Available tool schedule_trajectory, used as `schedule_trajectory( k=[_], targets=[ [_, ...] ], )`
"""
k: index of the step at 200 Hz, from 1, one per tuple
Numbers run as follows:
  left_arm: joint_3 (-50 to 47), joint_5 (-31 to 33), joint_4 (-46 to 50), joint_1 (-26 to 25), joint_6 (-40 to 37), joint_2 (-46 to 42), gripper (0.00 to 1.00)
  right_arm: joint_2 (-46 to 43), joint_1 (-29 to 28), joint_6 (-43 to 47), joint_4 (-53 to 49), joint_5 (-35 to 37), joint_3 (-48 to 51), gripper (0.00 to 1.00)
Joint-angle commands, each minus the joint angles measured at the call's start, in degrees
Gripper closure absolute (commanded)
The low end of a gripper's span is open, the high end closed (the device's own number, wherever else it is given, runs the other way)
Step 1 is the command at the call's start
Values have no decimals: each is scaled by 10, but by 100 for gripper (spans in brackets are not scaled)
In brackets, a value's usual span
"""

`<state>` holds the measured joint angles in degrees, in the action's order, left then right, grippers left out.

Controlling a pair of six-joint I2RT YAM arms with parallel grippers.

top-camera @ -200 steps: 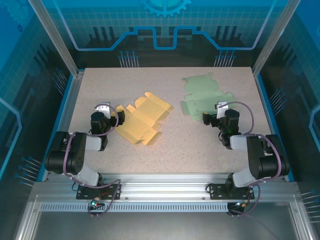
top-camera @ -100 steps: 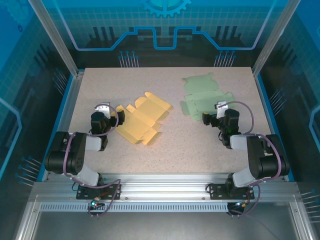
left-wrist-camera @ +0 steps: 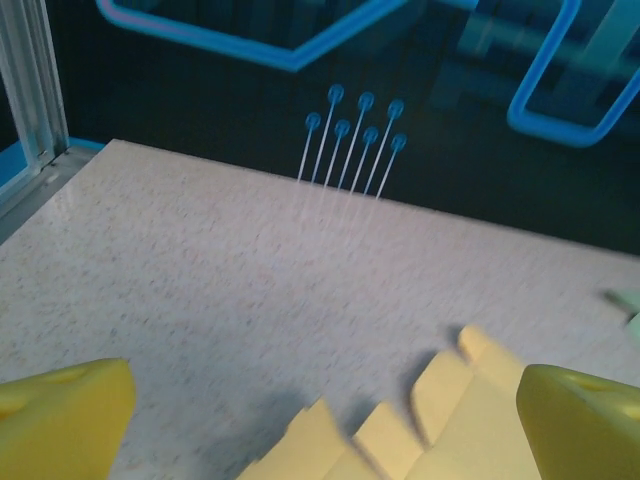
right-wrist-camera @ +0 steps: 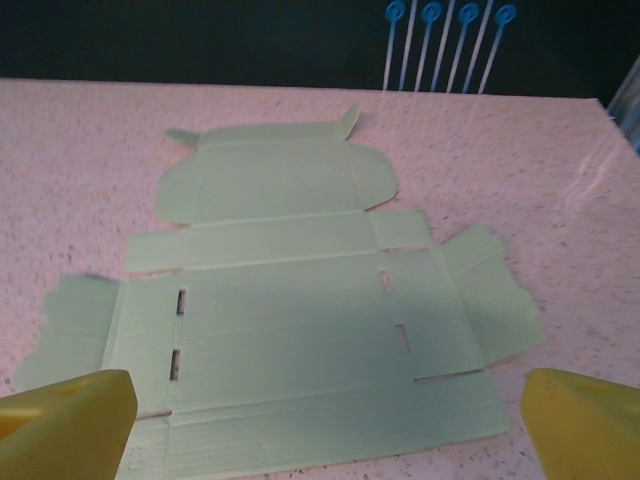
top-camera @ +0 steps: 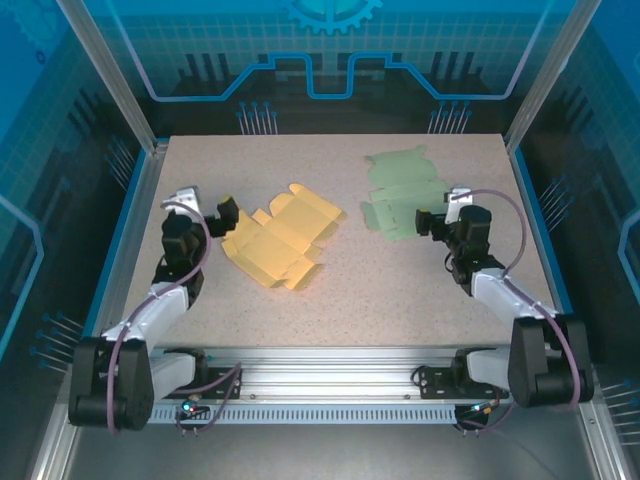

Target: Fold the paper box

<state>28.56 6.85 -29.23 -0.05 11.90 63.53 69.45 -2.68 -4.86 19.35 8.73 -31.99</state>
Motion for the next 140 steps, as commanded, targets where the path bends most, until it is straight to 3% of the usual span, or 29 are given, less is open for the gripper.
schedule_trajectory(
  k=[1,52,84,140],
  targets=[
    [69,7,167,-26,116,-26,1,-37,-3,-52,-114,34,-41,0],
    [97,65,421,-111,296,-77,1,-51,-2,-115,-272,37,-106,0],
    [29,44,432,-118,367,-95,1,-58,-2,-142,-305,13,-121,0],
    [10,39,382,-109,360,-5,1,-85,-4,-171,-325,-5,-136,0]
  ],
)
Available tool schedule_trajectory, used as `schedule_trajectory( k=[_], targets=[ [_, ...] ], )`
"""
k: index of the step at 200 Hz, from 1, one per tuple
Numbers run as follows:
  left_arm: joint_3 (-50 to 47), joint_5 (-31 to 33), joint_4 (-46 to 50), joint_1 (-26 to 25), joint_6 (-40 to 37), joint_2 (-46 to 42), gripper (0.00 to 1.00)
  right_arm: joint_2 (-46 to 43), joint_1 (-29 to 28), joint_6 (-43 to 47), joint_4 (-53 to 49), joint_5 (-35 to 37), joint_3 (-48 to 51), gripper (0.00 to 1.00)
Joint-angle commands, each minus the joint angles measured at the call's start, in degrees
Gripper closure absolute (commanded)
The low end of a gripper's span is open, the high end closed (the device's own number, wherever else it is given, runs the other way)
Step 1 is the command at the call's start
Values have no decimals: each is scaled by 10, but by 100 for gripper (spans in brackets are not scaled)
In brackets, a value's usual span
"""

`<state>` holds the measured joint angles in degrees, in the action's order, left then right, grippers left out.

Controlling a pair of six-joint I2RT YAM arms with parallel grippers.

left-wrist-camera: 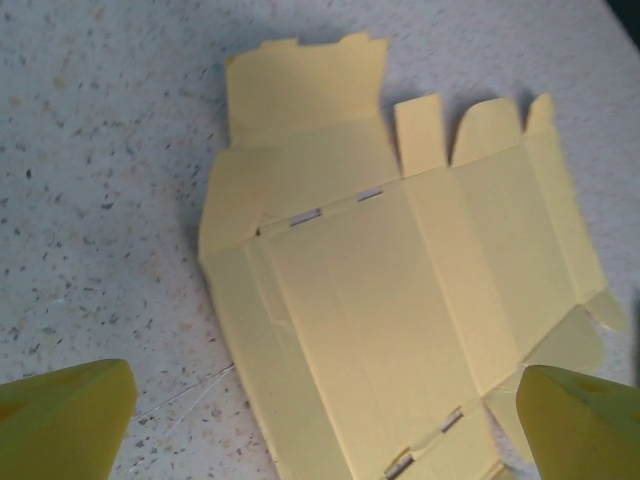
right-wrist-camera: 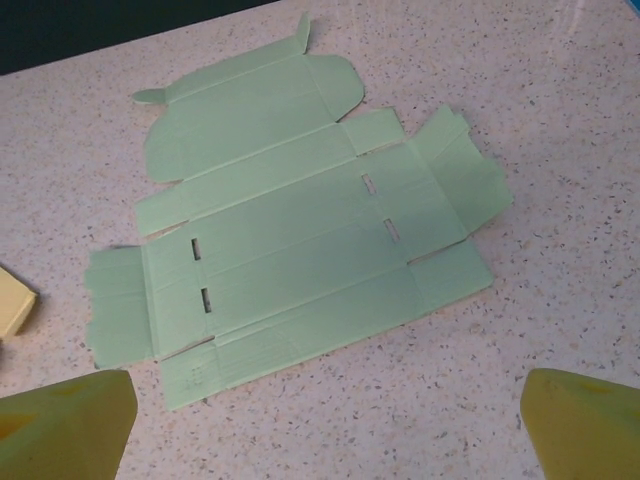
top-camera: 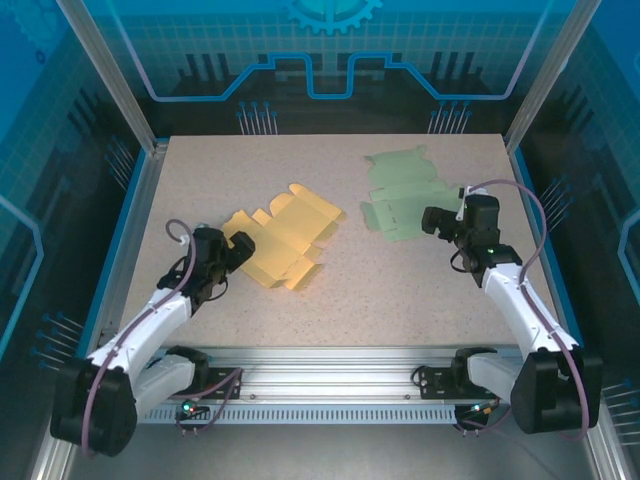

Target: Fold the paper box

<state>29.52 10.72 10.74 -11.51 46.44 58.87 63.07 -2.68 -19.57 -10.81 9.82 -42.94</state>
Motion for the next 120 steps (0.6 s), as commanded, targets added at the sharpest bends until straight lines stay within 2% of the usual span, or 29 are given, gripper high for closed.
schedule_trajectory(
  k=[1,32,55,90,120],
  targets=[
    [0,0,-19,6,15,44,1,-22,-4,-24,-24,-16,-27,0],
    [-14,-48,-97,41,35,118,1,-41,-7,-25,-41,-9,-34,0],
    [-6,-79,-139,44,36,172,3,-58,-8,-24,-47,-6,-35,0],
    [10,-88,-176,44,35,228,20,-73,-10,-24,-48,-9,-33,0],
    [28,-94,-214,44,8,265,47,-67,-12,-32,-44,-15,-34,0]
  ],
)
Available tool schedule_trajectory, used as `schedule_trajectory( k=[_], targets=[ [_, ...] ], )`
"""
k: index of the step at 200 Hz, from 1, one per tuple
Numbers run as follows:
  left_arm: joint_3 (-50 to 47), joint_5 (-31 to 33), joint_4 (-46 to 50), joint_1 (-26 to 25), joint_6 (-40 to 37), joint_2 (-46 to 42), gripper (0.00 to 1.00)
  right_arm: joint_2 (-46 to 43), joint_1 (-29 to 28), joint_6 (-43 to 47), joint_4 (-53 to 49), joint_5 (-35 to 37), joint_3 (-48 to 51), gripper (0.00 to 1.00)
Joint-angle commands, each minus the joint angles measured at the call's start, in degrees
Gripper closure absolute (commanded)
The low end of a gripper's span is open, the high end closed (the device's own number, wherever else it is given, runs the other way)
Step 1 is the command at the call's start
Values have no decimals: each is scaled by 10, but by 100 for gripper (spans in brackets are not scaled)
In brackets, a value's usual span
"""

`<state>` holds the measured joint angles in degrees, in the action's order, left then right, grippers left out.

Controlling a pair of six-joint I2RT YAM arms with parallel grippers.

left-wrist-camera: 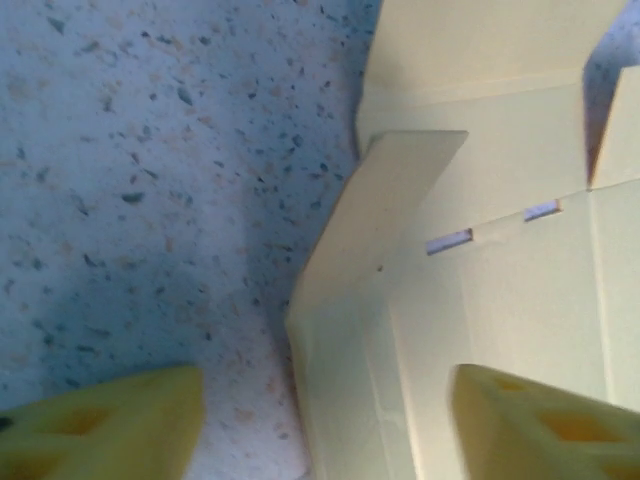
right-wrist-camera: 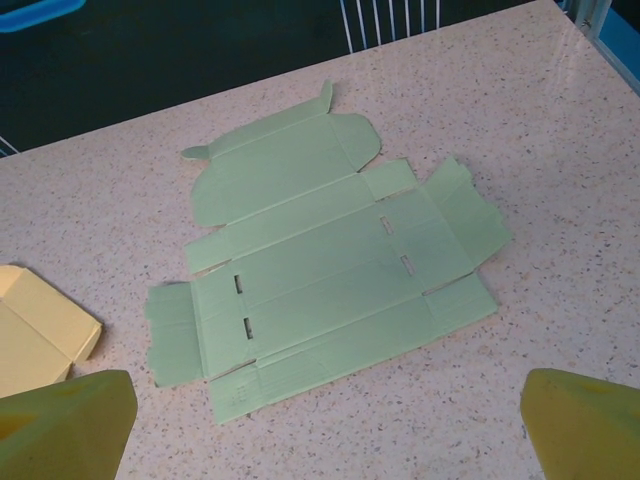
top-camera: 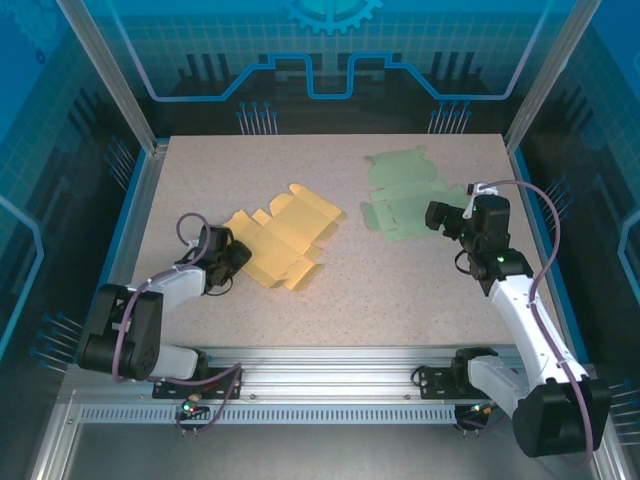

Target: Fold the paper box

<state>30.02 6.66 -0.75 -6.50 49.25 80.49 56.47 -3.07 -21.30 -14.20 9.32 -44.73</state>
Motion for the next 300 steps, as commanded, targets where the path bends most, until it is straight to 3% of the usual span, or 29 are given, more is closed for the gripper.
schedule_trajectory(
  k=[1,11,28,48,83,105,152,182,224,262,282,300],
  targets=[
    [25,-53,-101,-6,-22,50,48,0,-8,-14,-10,-10,-16,0],
    [38,-56,-111,-6,-41,61,57,6,-8,-17,-10,-13,-20,0],
    [65,-65,-124,-7,-80,77,82,19,-10,-17,-12,-23,-30,0],
    [93,-73,-141,-10,-122,82,100,31,-12,-16,-9,-40,-39,0],
    [133,-93,-150,-12,-221,59,100,41,-16,-13,-7,-74,-47,0],
    [160,-172,-150,-13,-325,33,100,54,-19,0,-3,-116,-54,0],
    [299,-332,15,-25,-561,-2,100,109,-62,86,-17,-229,-154,0],
    [392,-388,122,-28,-670,2,100,173,-127,180,-86,-255,-271,0],
    [599,-443,352,-31,-839,78,100,280,-182,239,-133,-243,-402,0],
    [916,-453,700,-31,-1003,241,100,339,-182,201,-141,-262,-457,0],
    [1075,-444,856,-32,-1044,356,100,347,-179,183,-141,-268,-458,0],
    [1158,-419,913,-39,-1047,422,100,344,-173,175,-143,-279,-451,0]
  ],
)
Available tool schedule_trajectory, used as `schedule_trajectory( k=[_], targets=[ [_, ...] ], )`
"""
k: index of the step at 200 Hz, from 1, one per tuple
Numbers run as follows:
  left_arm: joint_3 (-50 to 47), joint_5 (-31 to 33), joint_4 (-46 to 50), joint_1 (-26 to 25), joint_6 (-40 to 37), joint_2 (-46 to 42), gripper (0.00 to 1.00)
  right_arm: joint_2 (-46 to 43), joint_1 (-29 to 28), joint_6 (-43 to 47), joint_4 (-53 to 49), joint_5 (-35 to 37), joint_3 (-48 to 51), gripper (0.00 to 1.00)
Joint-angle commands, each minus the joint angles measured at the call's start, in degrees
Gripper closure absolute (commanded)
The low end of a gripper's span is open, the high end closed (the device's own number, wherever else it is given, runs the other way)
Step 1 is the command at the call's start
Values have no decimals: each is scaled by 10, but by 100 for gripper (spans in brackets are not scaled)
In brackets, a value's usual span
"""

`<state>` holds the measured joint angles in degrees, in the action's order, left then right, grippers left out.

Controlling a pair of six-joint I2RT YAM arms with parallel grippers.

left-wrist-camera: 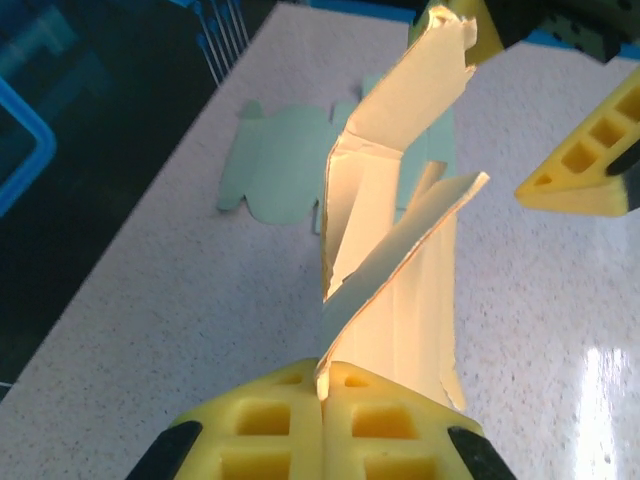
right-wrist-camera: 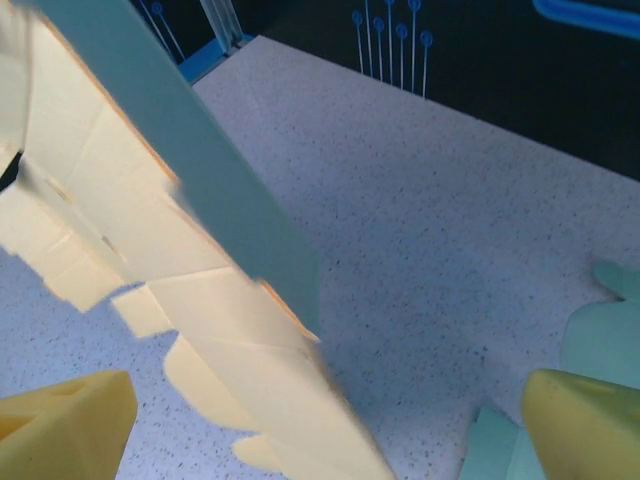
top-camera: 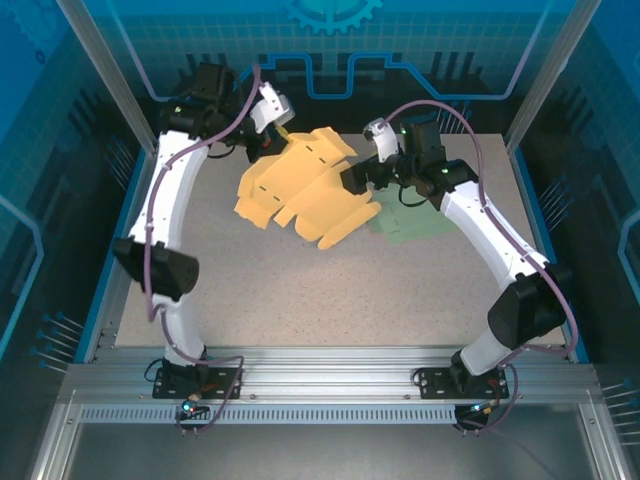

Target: Fold the paper box

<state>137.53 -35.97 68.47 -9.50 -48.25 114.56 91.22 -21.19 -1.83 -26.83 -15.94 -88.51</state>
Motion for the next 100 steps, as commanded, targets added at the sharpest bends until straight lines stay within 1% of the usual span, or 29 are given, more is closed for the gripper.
schedule_trajectory(
  k=[1,22,54,66,79,100],
  targets=[
    [85,8,221,-9,-72,83,100,-4,9,-20,-17,-27,-13,0],
    [64,34,208,-27,-72,92,100,-18,20,-31,-18,-30,4,0],
    [-6,96,127,-70,-54,79,100,-40,67,-84,-6,-23,45,0],
    [-51,127,55,-86,-32,65,100,-45,88,-107,5,-30,65,0],
    [-115,172,-48,-104,-9,46,100,-47,107,-129,11,-34,83,0],
    [-216,233,-194,-137,1,11,100,-48,122,-146,5,-29,105,0]
  ],
)
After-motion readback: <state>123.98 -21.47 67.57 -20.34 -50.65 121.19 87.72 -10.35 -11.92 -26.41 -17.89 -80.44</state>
